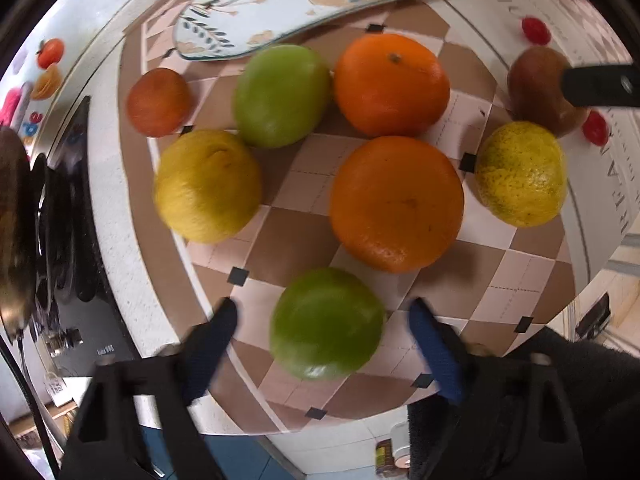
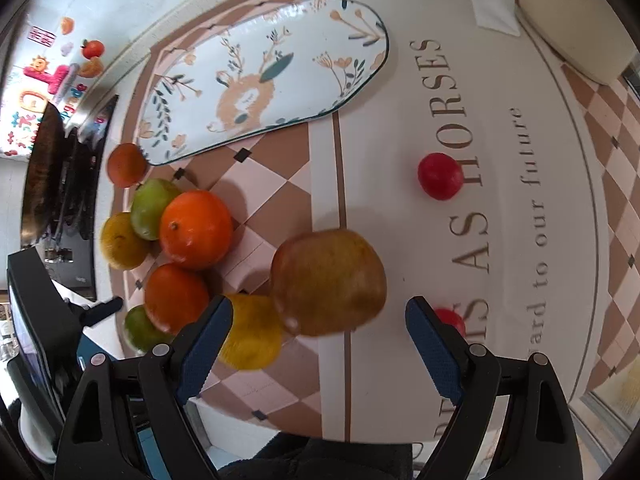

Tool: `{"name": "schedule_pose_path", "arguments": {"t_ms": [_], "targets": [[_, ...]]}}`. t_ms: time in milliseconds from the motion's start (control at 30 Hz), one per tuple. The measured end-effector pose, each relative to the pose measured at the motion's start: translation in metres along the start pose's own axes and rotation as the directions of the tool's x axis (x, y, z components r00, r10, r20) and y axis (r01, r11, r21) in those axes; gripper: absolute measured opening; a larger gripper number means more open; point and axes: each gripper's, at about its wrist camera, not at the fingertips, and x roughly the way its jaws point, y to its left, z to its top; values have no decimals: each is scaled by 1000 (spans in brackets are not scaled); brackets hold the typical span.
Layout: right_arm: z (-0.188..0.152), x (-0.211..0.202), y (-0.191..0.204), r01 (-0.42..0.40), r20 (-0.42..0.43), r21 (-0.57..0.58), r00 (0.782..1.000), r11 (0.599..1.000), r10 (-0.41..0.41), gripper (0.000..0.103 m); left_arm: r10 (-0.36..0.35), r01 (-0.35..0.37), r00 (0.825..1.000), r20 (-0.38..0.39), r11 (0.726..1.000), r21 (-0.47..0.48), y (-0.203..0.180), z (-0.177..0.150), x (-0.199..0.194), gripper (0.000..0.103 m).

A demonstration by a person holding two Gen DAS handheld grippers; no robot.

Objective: Organize fruits
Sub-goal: 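Grasp the brown fruit with the right tool while the left tool grasps a green apple, then place the brown fruit on the floral plate with the right tool while the left places the green apple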

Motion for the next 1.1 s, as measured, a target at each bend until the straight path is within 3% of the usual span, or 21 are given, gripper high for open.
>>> {"name": "schedule_pose_path", "arguments": {"t_ms": [67, 133, 267, 433, 567, 667, 833, 900, 967, 1100], "targets": [[5, 9, 1, 2, -17, 1, 1000, 1000, -2, 90, -3, 3, 1000, -27, 1000, -3, 1, 2, 7, 59], [10, 16, 3, 7, -32, -4, 999, 1000, -7, 90, 1, -1, 1000, -22, 1000, -19, 5, 1, 12, 57], [15, 30, 1, 6, -60, -13, 998, 1000, -7, 70, -39, 38, 999, -13, 996, -75, 18, -1, 14, 57], [16, 33, -1, -15, -47, -16, 999, 1000, 14, 69, -44, 43, 999, -5, 988, -149, 33, -12, 15, 57], [14, 29, -8, -24, -42, -2, 999, 1000, 23, 69, -98, 93, 995, -5, 963, -253, 49, -29, 11, 57], [13, 16, -14, -51, -27, 12, 998, 999, 51, 69, -160, 158, 987, 23, 919, -361, 75, -38, -5, 57], [27, -24, -18, -123, 36, 9, 992, 992, 123, 69, -263, 310, 951, 165, 802, -511, 128, -27, -57, 57], [42, -37, -11, -148, 64, -4, 987, 989, 148, 69, -268, 347, 938, 221, 765, -542, 145, -4, -75, 57], [65, -44, -2, -147, 98, -29, 984, 989, 149, 69, -249, 347, 937, 246, 744, -571, 150, 25, -85, 57], [114, -37, 14, -131, 125, -50, 983, 990, 136, 69, -288, 390, 921, 264, 678, -623, 150, 96, -74, 57]]}}
